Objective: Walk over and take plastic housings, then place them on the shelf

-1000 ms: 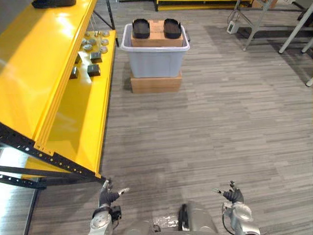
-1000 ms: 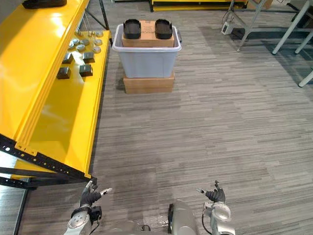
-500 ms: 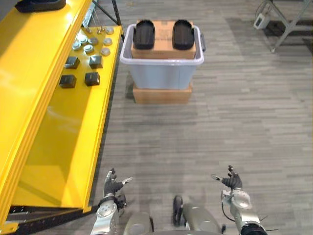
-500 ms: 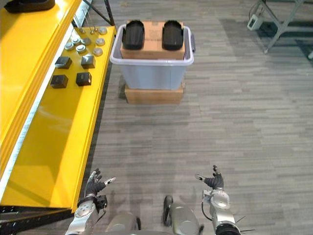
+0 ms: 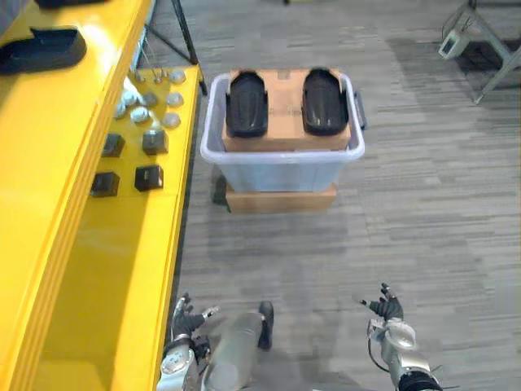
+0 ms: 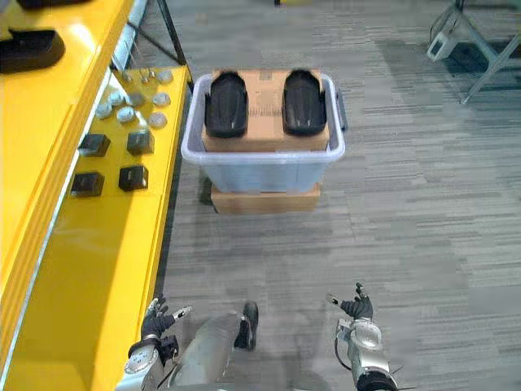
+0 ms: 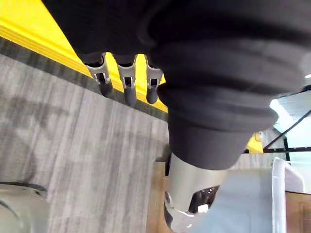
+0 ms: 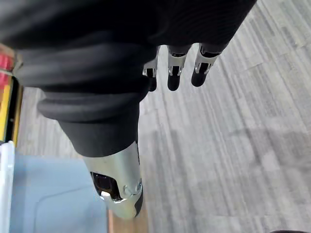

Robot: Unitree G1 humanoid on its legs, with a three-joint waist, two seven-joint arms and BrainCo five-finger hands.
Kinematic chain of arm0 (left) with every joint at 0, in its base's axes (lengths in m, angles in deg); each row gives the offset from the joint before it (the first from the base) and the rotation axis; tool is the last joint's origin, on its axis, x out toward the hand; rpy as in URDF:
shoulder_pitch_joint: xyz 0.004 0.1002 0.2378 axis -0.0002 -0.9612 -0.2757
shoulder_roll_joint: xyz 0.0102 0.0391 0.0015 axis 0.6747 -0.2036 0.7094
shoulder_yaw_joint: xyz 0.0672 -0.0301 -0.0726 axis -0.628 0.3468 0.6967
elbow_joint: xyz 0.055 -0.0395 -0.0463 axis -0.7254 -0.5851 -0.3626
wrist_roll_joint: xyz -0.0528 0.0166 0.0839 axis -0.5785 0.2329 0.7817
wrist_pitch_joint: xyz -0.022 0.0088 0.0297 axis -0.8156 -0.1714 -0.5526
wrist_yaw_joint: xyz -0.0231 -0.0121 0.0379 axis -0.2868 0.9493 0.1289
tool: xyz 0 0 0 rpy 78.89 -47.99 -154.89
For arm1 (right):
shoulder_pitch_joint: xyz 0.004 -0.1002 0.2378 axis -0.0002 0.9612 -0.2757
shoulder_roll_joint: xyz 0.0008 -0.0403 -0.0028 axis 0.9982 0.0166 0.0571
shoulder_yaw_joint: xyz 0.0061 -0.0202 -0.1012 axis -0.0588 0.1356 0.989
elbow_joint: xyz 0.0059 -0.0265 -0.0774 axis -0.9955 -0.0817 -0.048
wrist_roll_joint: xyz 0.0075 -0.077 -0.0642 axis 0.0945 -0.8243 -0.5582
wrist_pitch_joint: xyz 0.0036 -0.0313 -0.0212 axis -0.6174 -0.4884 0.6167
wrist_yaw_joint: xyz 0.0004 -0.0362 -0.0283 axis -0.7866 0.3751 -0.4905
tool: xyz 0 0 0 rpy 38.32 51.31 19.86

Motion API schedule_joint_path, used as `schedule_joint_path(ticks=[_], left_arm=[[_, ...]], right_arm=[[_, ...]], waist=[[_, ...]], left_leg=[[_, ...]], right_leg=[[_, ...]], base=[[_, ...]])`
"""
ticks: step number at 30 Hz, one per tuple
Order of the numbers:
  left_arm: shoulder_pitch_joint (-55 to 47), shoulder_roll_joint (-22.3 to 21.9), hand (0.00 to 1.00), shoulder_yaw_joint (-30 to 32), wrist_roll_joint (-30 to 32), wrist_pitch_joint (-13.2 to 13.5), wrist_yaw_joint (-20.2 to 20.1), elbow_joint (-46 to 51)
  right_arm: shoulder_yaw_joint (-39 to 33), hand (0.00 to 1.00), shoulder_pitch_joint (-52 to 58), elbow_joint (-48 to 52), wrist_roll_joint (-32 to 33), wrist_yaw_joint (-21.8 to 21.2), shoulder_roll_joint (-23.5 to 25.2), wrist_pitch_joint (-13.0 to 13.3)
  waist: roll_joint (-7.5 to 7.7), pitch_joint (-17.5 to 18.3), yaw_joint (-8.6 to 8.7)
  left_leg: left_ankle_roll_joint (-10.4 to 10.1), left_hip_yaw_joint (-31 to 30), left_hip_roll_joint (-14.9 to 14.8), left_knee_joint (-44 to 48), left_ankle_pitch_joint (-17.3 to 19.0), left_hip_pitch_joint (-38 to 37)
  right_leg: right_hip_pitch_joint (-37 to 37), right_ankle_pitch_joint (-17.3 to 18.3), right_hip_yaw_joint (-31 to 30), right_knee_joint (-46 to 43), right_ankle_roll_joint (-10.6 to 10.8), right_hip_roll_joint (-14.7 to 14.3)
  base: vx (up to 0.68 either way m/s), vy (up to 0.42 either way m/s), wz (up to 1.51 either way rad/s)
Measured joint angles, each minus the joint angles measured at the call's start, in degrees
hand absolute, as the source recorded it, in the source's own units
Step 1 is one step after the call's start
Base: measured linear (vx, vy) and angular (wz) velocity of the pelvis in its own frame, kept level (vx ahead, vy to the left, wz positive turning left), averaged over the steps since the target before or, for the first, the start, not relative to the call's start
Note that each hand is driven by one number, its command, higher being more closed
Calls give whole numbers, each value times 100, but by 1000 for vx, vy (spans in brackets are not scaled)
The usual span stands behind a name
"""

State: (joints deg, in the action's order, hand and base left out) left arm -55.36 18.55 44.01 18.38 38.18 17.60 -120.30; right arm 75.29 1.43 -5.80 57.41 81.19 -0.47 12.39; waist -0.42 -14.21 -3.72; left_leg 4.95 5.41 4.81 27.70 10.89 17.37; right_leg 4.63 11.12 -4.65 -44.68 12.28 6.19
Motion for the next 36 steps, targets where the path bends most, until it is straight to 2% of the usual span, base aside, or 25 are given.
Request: schedule_joint_path(ticks=[1, 2, 3, 4, 5, 6, 7, 8, 9, 10, 11, 12, 13, 14, 16, 17, 18, 19, 20, 23, 24, 28, 31, 33, 36], left_arm=[[5, 2, 0, -1, 0, -9, 0, 1], [8, 0, 0, -1, 1, -9, 3, 7], [12, 0, 0, -3, 1, -9, 4, 12], [17, 11, 0, -3, -1, -8, 5, 21], [19, 26, 0, -2, -3, -6, 5, 21], [49, 30, 0, -4, -43, -5, 3, 13], [53, 12, 0, -1, -81, -7, 5, 10], [36, 13, 0, -2, -105, -3, 5, 11], [36, 23, 0, -1, -107, -2, 6, 9], [36, 50, 0, 0, -109, 1, 7, 10], [24, 81, 0, 1, -108, 0, 10, 3], [-12, 65, 0, 0, -106, 1, 10, -19], [-13, 46, 0, 0, -107, 0, 11, -40], [-87, -1, 0, 26, -105, -1, 11, -56], [-45, -120, 0, 100, -104, -2, 8, -51], [-11, -258, 0, 165, -105, -3, 7, -44], [-19, -316, 0, 165, -107, 4, -1, -28], [-20, -315, 0, 165, -107, 2, 0, -41], [-28, -324, 0, 138, -107, -1, 0, -49], [-17, -326, 0, 105, -107, 0, -3, -51], [-17, -321, 0, 57, -107, 2, -5, -152], [10, -137, 0, -13, -101, -6, -7, -321], [-58, -17, 0, -56, -93, -18, -35, -472], [-67, 18, 0, -57, -92, -18, -112, -470], [-131, 107, 0, -51, -73, -21, -123, -391]], right_arm=[[9, 0, 27, -1, 0, -6, 7, 0], [16, 0, 60, -1, -10, -10, 33, -1], [26, 0, 119, 4, -23, -16, 85, -1], [40, 0, 154, 21, -24, -22, 153, -1], [51, 0, 161, 47, -23, -23, 184, -1], [63, 0, 205, 56, -22, -29, 211, -5], [61, 0, 255, 56, -22, -45, 218, -5], [60, 0, 261, 55, -20, -54, 220, -7], [59, 0, 261, 54, -19, -54, 226, -7], [59, 0, 264, 42, -19, -55, 232, -7], [54, 0, 279, 3, -22, -58, 224, -8], [47, 0, 369, -28, -23, -58, 210, -16], [40, 0, 373, -29, -23, -58, 199, -20], [22, 0, 349, -22, -22, -66, 216, -25], [38, 0, 361, 50, -20, -76, 245, -23], [74, 0, 441, 218, -7, -76, 248, -20], [104, 0, 488, 286, 11, -71, 271, -8], [103, 0, 489, 287, 12, -70, 304, -1], [73, 0, 449, 305, 18, -66, 342, 29], [-11, 0, 367, 289, 30, -42, 304, 41], [-71, 0, 394, 213, 30, 8, 235, 37], [-201, 0, 623, 107, 34, 8, 303, -3], [-304, 0, 653, 91, 91, 12, 278, -1], [-467, 0, 634, 100, 126, 12, 278, 0], [-874, 0, 623, 457, 251, 32, 199, -4]], waist=[[7, 2, 3], [8, 1, 9], [1, 6, 80], [-6, 25, 154], [6, 65, 166], [17, 66, 196], [12, 70, 257], [-10, 78, 287], [-10, 82, 303], [29, 100, 296], [100, 146, 292], [85, 288, 289], [48, 320, 286], [-76, 379, 267], [-152, 381, 291], [-216, 361, 288], [-244, 359, 230], [-242, 363, 204], [-179, 393, 145], [-219, 412, 129], [-452, 487, 160], [-220, 528, 140], [-172, 565, 186], [-166, 572, 286], [-160, 576, 283]], left_leg=[[15, -6, 47, -46, 92, -214], [44, -20, 104, -187, 174, -574], [59, -101, 132, -465, 203, -1035], [76, -216, 121, -776, 214, -1430], [76, -254, 104, -891, 213, -1557], [75, -311, 49, -1062, 213, -1856], [74, -390, -23, -1190, 214, -2111], [-19, -403, -114, -1230, 267, -2232], [-102, -425, -160, -1262, 318, -2292], [-217, -474, -195, -1297, 409, -2379], [-334, -578, -215, -1263, 556, -2467], [-517, -767, -326, -1264, 669, -2570], [-553, -787, -379, -1259, 690, -2596], [-633, -876, -561, -892, 731, -2447], [-743, -857, -696, 7, 669, -2121], [-1037, -813, -854, 1202, 444, -1684], [-951, -643, -1078, 2065, 512, -1309], [-870, -586, -1138, 2160, 566, -1239], [-851, -493, -1192, 1943, 618, -1092], [-958, -579, -1189, 325, 585, -972], [-856, -722, -1227, -623, -94, -969], [-754, -497, -982, -1067, -151, -1318], [-659, -317, -861, -1399, -239, -1526], [-628, -278, -817, -1525, -288, -1552], [-621, -45, -784, -1705, -307, -1633]], right_leg=[[-228, -16, -7, -654, 35, 24], [-582, 61, 97, -1385, -117, 86], [-980, 220, 456, -1825, -452, 192], [-1386, 377, 807, -1808, -724, 229], [-1563, 446, 971, -1665, -826, 248], [-1814, 578, 1221, -1076, -861, 265], [-1987, 597, 1416, -250, -856, 250], [-1996, 513, 1460, 568, -822, 169], [-2008, 410, 1446, 1126, -782, 110], [-2024, 132, 1349, 1907, -800, 18], [-2022, -520, 1175, 2473, -846, -34], [-1904, -1130, 1106, 2598, -1100, -170], [-1889, -1121, 1147, 2593, -1122, -207], [-1782, -983, 1338, 2609, -1276, -332], [-1516, -833, 1528, 2726, -1355, -423], [-1138, -767, 1665, 2954, -1416, -504], [-779, -721, 1709, 3150, -1486, -629], [-627, -707, 1700, 3221, -1504, -649], [-429, -707, 1650, 3389, -1504, -645], [-254, -705, 1507, 3572, -1461, -606], [-187, -657, 1460, 3640, -1318, -706], [-109, -602, 1236, 3735, -1101, -412], [-108, -638, 1060, 3850, -1023, -329], [-124, -658, 1036, 3908, -991, -296], [-239, -688, 786, 3927, -947, -291]], base=[[526, 159, 4], [378, 96, 8], [451, 99, 19], [436, 80, 28], [418, 36, 34], [410, -17, 36], [493, -58, 42], [407, -72, 38], [380, -85, 33], [372, -117, 33], [489, -197, 50], [460, -215, 44], [501, -240, 38], [459, -244, 24], [407, -237, 41], [360, -171, 40], [351, -143, 25], [317, -101, -10], [284, -84, -27], [236, 32, -24], [221, 150, -21], [135, 105, -14], [99, 74, -30], [49, 38, -8], [32, 37, -36]])
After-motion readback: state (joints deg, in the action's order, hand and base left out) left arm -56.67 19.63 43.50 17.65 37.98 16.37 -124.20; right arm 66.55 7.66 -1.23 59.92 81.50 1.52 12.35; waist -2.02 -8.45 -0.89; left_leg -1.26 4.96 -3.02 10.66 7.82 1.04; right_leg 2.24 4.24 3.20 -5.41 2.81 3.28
